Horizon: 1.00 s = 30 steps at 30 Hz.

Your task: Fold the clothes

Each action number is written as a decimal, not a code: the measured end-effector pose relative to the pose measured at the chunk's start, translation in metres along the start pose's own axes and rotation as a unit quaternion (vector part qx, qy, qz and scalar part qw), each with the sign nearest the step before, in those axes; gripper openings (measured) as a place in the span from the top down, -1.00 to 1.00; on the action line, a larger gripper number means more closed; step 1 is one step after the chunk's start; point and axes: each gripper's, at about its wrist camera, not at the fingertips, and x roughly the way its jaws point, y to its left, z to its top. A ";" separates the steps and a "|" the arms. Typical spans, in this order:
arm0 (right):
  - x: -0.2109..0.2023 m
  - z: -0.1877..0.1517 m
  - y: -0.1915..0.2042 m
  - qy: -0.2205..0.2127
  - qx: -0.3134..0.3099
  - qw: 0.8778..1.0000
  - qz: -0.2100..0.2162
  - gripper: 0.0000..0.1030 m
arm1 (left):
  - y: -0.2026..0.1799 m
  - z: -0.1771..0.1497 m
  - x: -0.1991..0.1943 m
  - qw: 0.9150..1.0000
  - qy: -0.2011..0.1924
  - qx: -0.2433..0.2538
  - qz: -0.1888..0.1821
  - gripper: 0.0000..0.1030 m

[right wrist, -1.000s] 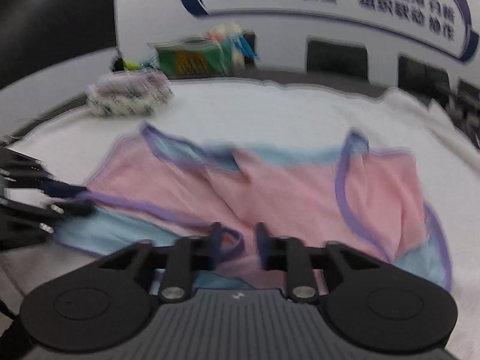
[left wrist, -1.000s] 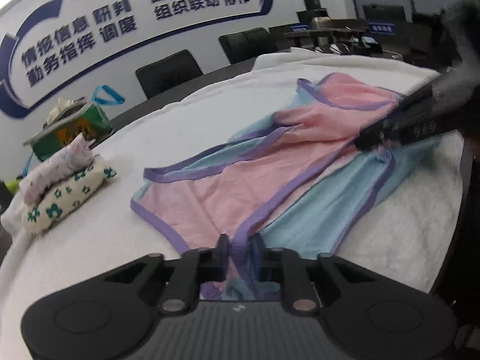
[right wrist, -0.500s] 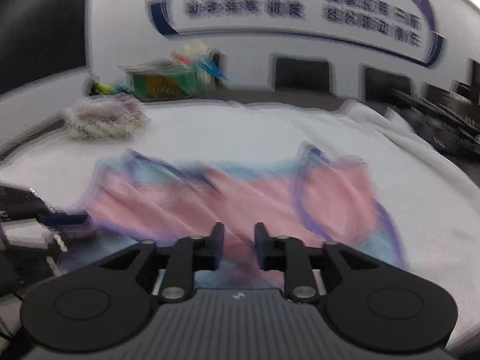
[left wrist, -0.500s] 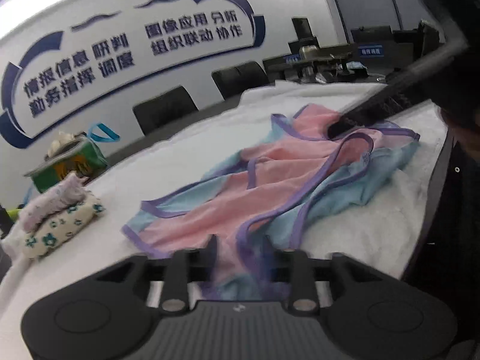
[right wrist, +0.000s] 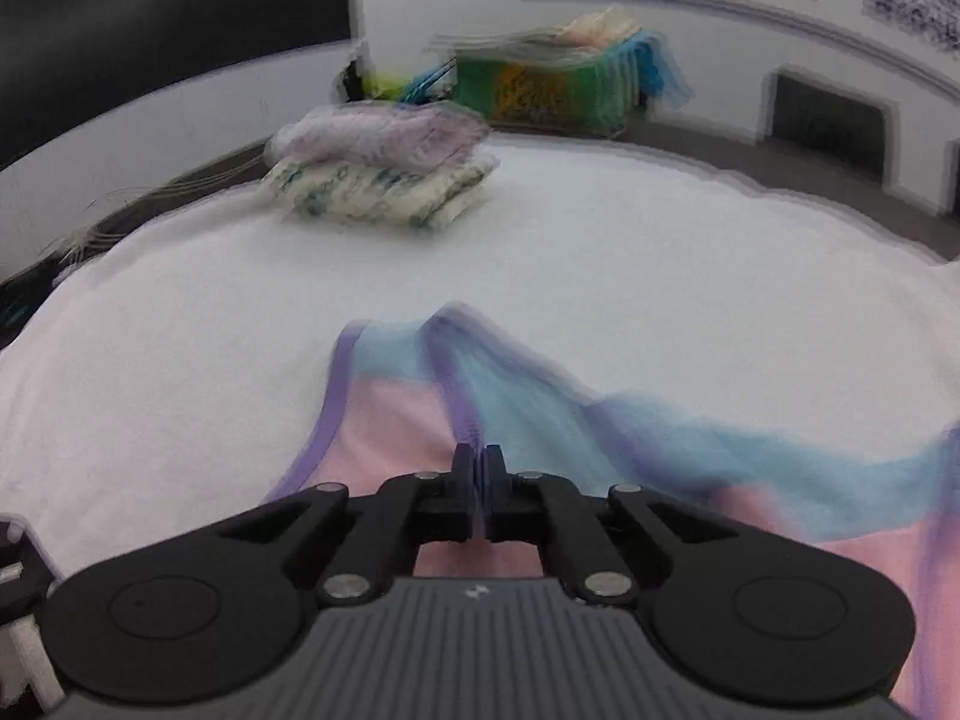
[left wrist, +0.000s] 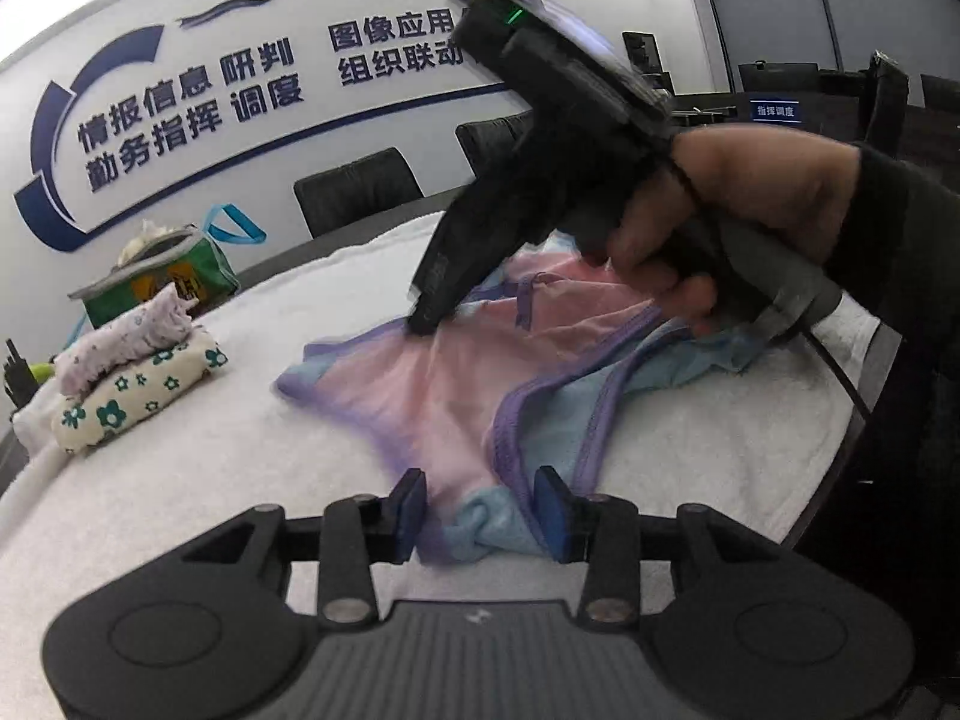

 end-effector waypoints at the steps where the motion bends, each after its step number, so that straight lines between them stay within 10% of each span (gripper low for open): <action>1: -0.007 0.002 -0.007 -0.010 0.013 1.000 -0.013 0.96 | 0.002 0.000 -0.001 1.000 0.001 -0.003 -0.006 0.25; 13: -0.014 0.032 0.009 -0.036 -0.040 0.999 -0.007 0.45 | 0.081 -0.004 0.002 0.975 0.046 -0.201 -0.082 0.35; 17: 0.005 0.043 0.025 -0.027 -0.056 0.998 0.011 0.41 | 0.059 -0.001 0.006 0.982 0.044 -0.163 -0.087 0.59; 19: 0.009 0.049 0.029 -0.028 -0.056 0.998 0.016 0.92 | 0.051 -0.002 0.005 0.985 0.037 -0.150 -0.074 0.91; 30: 0.039 0.091 0.076 -0.041 -0.082 0.995 0.050 0.93 | 0.132 -0.027 -0.062 0.975 -0.026 -0.217 0.042 0.94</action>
